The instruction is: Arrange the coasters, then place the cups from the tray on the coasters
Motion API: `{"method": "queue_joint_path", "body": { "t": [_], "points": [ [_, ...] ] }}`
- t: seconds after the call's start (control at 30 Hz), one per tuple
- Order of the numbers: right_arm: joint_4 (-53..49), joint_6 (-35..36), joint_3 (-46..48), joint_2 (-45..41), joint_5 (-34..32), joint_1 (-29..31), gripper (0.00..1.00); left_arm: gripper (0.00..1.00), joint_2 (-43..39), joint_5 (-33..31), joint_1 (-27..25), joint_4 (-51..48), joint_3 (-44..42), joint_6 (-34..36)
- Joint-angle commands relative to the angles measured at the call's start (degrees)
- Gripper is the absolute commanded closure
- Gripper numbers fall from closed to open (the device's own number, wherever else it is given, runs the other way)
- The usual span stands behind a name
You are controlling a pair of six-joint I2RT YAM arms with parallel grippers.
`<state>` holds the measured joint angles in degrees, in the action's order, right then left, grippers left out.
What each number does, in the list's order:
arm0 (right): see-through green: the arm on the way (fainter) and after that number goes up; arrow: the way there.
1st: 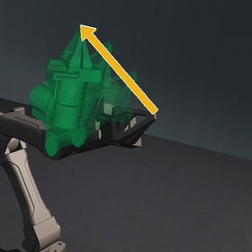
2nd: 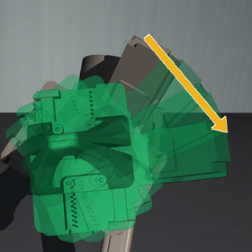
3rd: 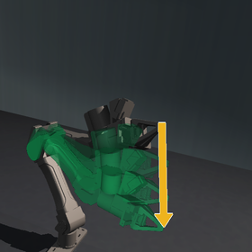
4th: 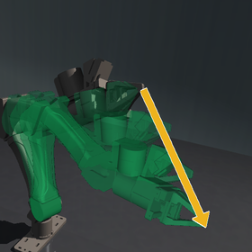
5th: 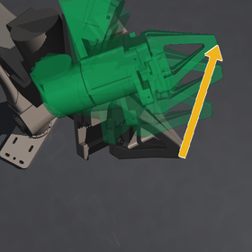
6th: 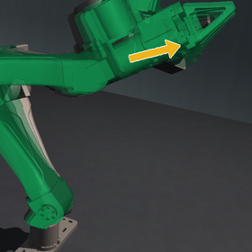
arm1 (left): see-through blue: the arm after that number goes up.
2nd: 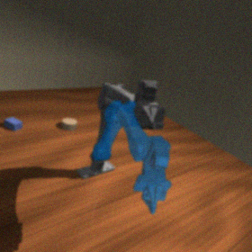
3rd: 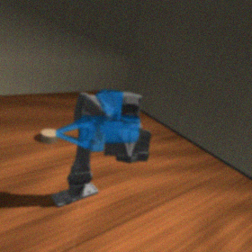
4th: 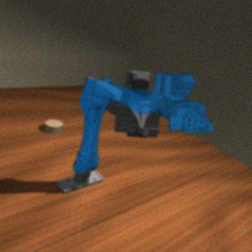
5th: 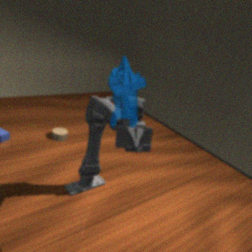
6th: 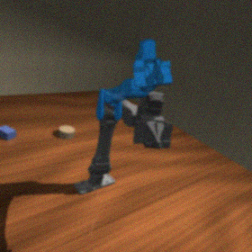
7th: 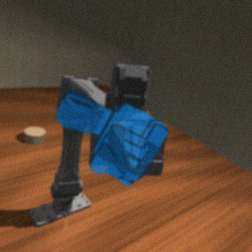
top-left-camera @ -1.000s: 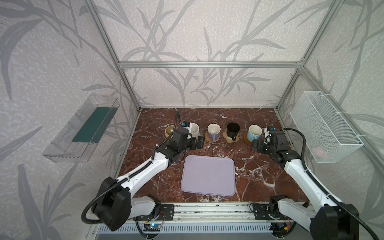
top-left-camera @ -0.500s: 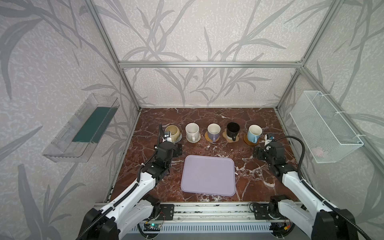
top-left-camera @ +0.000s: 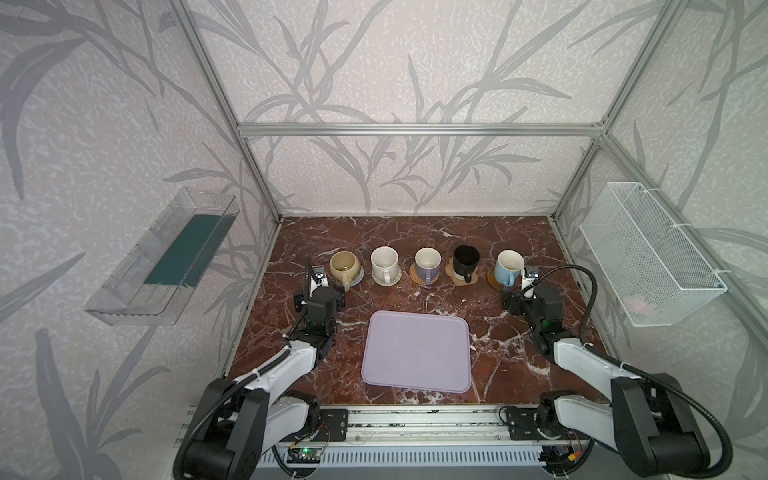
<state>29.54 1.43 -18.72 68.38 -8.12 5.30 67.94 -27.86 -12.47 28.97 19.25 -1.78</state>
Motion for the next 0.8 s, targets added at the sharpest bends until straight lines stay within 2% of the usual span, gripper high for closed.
{"method": "queue_joint_path", "body": {
  "t": [0.0,0.07,0.2,0.3,0.43,0.6,0.77],
  "points": [
    [7.83,2.07,1.07,1.32,0.69,0.17,0.05,0.05,4.20,4.50,2.97,12.76,-1.44,1.89],
    [11.79,2.30,1.92,3.29,0.04,0.14,0.05,0.05,7.44,7.56,5.37,17.80,-2.22,0.90],
    [14.04,2.49,0.41,6.05,1.17,0.06,0.05,0.05,10.61,11.90,7.29,21.34,-1.40,2.60],
    [9.77,2.57,-2.46,7.96,2.05,0.06,0.05,0.05,11.96,14.58,8.80,20.94,-0.53,2.42],
    [14.38,1.60,-2.32,10.69,3.47,0.07,0.05,0.05,17.51,18.73,11.58,27.15,-0.51,1.75],
    [18.98,2.22,-2.28,15.42,5.11,0.15,0.05,0.05,21.04,19.86,11.85,27.78,0.73,1.96],
    [21.20,2.17,-2.73,19.43,4.95,0.15,0.04,0.00,22.07,20.81,12.41,26.25,1.77,1.50]
  ]
}}
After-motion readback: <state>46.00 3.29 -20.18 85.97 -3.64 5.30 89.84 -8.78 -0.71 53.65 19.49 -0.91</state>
